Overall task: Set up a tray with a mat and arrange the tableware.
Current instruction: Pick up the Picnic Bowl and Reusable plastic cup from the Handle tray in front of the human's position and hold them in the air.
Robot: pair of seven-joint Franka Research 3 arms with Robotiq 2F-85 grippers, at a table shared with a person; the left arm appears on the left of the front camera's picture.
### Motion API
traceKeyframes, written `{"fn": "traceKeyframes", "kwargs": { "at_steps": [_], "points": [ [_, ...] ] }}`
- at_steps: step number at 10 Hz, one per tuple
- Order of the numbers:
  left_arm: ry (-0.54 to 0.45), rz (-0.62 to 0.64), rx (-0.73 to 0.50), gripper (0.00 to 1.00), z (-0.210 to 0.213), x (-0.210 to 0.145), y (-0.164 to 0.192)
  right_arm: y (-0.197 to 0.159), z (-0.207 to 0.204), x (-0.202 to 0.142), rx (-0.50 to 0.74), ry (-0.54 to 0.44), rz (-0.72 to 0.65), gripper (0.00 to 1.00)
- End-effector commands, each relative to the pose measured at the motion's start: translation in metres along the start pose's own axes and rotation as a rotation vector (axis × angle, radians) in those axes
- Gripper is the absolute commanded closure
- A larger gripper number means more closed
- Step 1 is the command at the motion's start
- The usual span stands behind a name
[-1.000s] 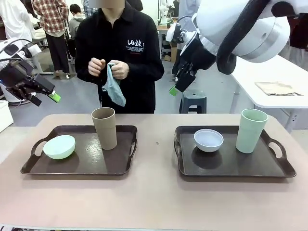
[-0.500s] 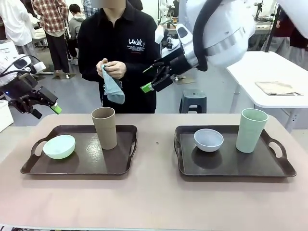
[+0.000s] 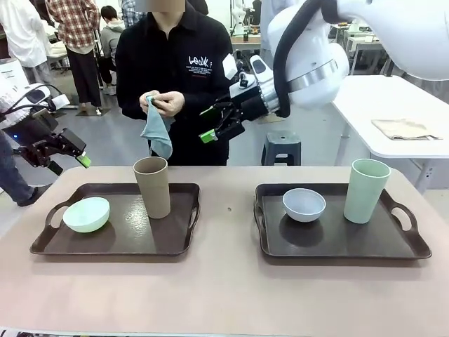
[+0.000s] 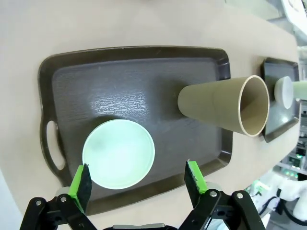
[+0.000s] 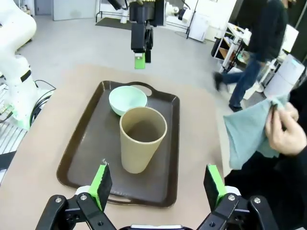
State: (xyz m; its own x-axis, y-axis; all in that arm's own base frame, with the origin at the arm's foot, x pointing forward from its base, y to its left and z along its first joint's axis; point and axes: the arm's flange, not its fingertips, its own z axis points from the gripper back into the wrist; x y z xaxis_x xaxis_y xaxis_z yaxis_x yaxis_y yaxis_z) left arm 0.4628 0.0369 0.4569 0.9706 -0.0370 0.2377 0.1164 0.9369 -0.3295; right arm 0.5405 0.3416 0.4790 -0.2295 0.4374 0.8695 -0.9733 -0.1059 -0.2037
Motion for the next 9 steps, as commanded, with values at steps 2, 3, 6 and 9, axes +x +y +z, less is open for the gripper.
{"fn": "traceKeyframes", "kwargs": {
  "at_steps": [2,3,6,9],
  "points": [
    [0.036,0.038,0.089,0.00,-0.012,0.007,0.011,-0.004,-0.012,-0.013,0.032,0.028,-0.042,0.00],
    [0.054,0.056,0.092,0.00,-0.020,0.009,0.018,-0.008,-0.025,-0.021,0.078,0.019,-0.074,0.00],
    [0.108,0.090,0.165,0.00,-0.037,0.006,0.024,-0.013,-0.058,-0.051,0.158,0.058,-0.171,0.00],
    [0.165,0.089,0.253,0.00,-0.048,-0.009,0.016,-0.010,-0.101,-0.065,0.240,0.046,-0.184,0.00]
  ]
}}
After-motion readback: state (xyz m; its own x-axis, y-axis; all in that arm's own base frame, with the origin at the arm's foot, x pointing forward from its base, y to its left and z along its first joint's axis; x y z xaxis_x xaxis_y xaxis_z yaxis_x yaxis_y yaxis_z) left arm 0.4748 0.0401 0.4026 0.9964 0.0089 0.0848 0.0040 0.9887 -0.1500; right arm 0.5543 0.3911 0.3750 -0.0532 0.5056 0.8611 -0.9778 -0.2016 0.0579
